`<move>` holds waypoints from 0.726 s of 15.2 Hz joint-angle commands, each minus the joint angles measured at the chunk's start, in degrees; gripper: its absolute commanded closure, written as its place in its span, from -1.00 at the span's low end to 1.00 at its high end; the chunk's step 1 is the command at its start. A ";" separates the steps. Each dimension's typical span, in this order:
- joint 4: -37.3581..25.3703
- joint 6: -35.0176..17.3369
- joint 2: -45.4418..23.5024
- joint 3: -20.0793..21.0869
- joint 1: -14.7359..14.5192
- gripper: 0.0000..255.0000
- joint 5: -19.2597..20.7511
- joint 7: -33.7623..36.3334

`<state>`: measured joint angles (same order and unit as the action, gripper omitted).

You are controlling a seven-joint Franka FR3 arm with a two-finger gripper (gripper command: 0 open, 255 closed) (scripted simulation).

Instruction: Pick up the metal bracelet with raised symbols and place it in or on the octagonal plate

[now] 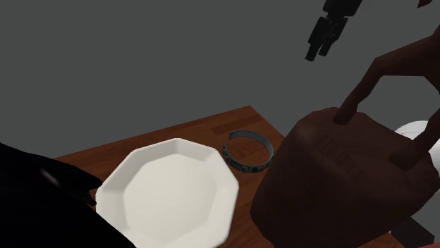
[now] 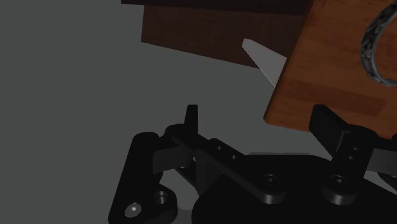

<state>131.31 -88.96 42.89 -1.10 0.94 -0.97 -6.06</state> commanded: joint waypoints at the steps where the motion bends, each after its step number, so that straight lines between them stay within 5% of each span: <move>1: 0.00 0.00 0.00 0.00 0.00 -1.00 0.00 0.00; 11: 12.97 -10.41 3.58 11.25 -4.89 -1.00 -7.10 10.14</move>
<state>143.37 -98.10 46.64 8.78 -3.35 -7.17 2.84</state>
